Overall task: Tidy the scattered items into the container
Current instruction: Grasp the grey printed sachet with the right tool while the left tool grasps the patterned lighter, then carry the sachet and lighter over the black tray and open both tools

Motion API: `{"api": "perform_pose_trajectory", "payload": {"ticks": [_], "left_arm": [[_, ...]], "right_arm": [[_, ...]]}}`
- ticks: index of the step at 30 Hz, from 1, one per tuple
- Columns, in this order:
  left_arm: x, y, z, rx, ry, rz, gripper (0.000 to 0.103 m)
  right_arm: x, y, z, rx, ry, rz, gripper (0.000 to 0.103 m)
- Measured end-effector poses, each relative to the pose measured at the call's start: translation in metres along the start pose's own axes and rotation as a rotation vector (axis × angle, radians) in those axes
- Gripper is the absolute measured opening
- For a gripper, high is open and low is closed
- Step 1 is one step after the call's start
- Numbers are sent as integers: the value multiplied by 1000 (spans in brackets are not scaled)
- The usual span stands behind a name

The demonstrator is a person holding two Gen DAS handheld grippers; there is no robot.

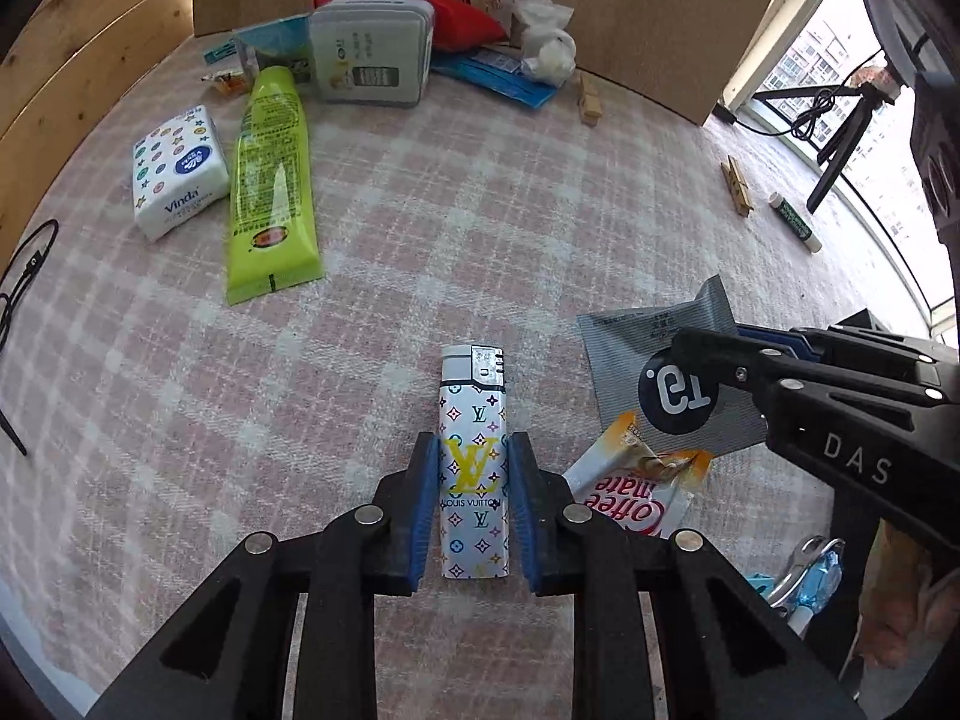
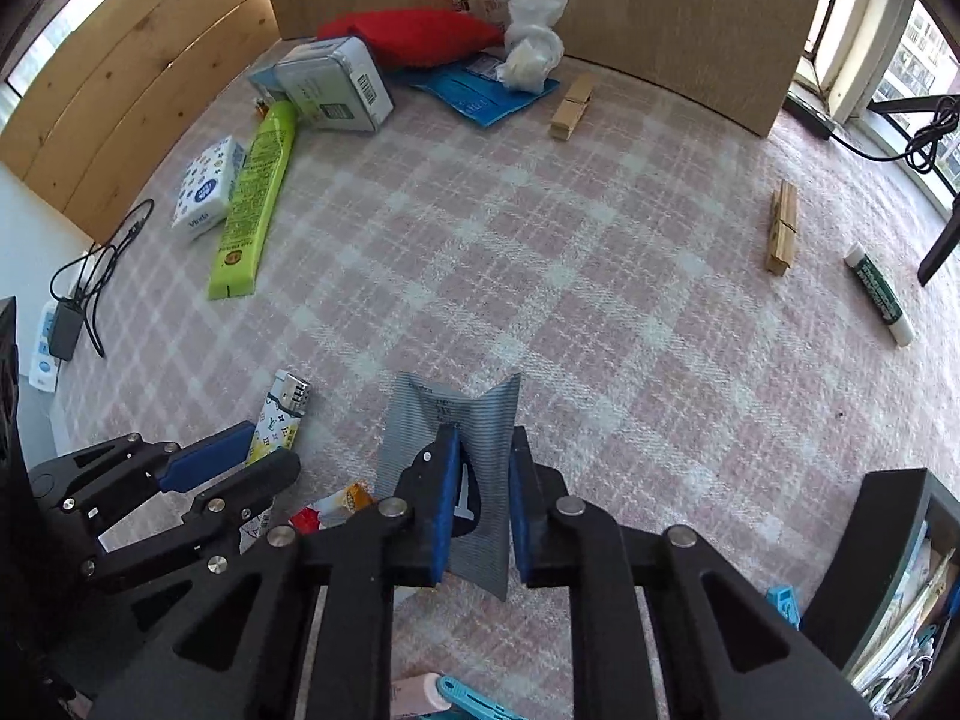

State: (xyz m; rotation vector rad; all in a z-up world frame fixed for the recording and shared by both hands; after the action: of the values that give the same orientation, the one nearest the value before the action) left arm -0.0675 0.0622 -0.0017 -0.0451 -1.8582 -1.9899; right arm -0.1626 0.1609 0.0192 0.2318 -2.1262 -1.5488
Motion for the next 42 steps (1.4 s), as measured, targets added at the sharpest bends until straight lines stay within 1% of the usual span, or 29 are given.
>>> {"api": "perform_pose_trajectory", "payload": {"ticks": [4,6,9,10,12,14,15,17,20,29,38,42], "left_arm": [[8,9,-13,-19,32,11,22],[9,16,-14,-26,39,21,22],[12,28,-10,-33,41,37,22],[16,30,0,-37,36,44,22],[10,41,-1,-41,16,60,22],[10,50,12,-50,-9,74,22],[22,45,17,-57,-23,78,22],[23,53,27,-70,-57,89,22],[26,58,54,-89,-114,97,22],[17,73,130,-161,-265,102,22],[-8,86,207,-230,-403,103,22],[-22,90,242,-249,-466,105,22]], "right_arm": [[-1,15,7,5,-45,48,9],[4,22,14,1,-52,69,8],[-3,32,20,-1,-72,91,8],[-4,35,22,1,-81,97,8],[-10,43,26,-6,-97,114,8],[-13,51,31,-10,-115,132,8],[-14,55,34,-15,-125,143,8],[-18,63,39,-30,-146,166,8],[-28,81,51,-56,-176,198,8],[-67,136,96,-156,-298,277,8],[-124,188,148,-257,-429,325,8],[-152,209,172,-303,-488,340,8]]}}
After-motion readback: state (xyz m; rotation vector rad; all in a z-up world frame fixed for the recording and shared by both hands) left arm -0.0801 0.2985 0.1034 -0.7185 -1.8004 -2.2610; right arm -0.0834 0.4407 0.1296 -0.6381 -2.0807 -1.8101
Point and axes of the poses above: each gripper's, at about its wrist camera, not at the fingertips, and y roughly against the way its jaws point, z to its right, x to its top, the point moved 3 cm from there along -y, roughly the way its jaws point, and after that the axes turned 4 degrees about x, right-handed, at the moved point
